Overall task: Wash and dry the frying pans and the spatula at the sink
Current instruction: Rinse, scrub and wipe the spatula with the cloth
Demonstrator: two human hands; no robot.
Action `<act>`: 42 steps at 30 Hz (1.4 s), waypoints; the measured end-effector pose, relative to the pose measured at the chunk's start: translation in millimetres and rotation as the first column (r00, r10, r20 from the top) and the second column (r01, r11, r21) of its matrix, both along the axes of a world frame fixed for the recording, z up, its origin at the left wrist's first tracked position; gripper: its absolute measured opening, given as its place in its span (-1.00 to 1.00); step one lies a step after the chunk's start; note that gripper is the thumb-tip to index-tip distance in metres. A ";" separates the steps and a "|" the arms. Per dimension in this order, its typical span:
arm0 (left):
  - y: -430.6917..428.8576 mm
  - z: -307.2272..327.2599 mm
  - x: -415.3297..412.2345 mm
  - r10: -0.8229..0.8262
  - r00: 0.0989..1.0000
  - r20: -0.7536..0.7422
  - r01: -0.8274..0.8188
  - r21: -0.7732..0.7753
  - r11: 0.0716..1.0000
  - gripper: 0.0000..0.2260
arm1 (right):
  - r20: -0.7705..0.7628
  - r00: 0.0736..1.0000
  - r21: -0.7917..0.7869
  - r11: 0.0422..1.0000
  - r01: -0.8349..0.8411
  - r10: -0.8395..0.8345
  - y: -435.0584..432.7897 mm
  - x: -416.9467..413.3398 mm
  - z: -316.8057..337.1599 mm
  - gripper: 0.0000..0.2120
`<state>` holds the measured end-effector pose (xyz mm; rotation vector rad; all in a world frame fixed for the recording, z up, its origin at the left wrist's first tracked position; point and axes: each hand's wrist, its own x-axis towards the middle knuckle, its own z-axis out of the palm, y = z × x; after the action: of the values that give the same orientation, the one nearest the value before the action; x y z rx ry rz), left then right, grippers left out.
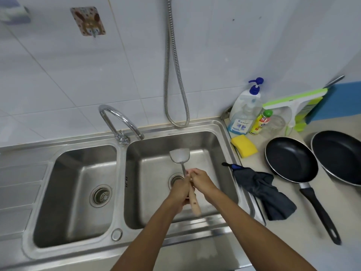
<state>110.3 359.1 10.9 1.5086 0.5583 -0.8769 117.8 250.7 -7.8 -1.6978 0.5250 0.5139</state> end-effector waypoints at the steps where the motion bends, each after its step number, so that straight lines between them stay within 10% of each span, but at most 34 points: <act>1: -6.1 -2.4 0.7 0.024 1.000 -0.002 -0.024 -0.003 1.000 -0.68 | 0.075 0.993 -0.148 0.986 -0.082 0.094 -13.6 -3.5 -0.7 -0.74; 5: -22.6 -18.4 -9.0 0.035 0.999 -0.016 -0.035 0.000 0.999 -0.70 | 0.348 0.845 -0.869 0.479 0.127 0.407 -97.0 -30.9 -15.4 -0.74; 11: -33.8 -29.7 -17.3 0.106 0.990 -0.097 -0.110 -0.041 0.993 -0.72 | -0.002 0.907 -0.961 0.251 -0.118 0.420 -213.8 -98.1 -44.3 -0.38; 19: -33.5 -25.3 -17.9 0.099 0.981 -0.169 -0.115 -0.086 0.990 -0.77 | -0.055 0.850 -0.972 0.166 -0.165 0.524 -234.9 -98.1 -53.5 -0.45; 25: -22.5 -20.0 -16.2 0.102 0.987 -0.125 -0.125 -0.195 0.973 -0.94 | 0.064 0.860 -0.940 0.321 -0.119 0.506 -215.4 -61.9 -39.1 -0.63; 33: -16.6 3.4 -19.3 0.085 0.996 0.025 -0.082 -0.101 0.992 -0.84 | 0.324 0.503 -0.906 0.416 -0.078 0.801 -77.4 22.6 -7.9 -0.73; 42: -7.8 18.3 -46.1 0.107 0.988 0.110 -0.093 -0.126 0.988 -0.85 | 0.274 0.627 -0.932 0.361 -0.013 0.729 -45.1 112.4 -18.6 -0.76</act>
<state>64.2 351.3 29.2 1.3995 0.4828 -0.7276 230.2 205.6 -26.4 -2.9135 -0.3342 -0.1730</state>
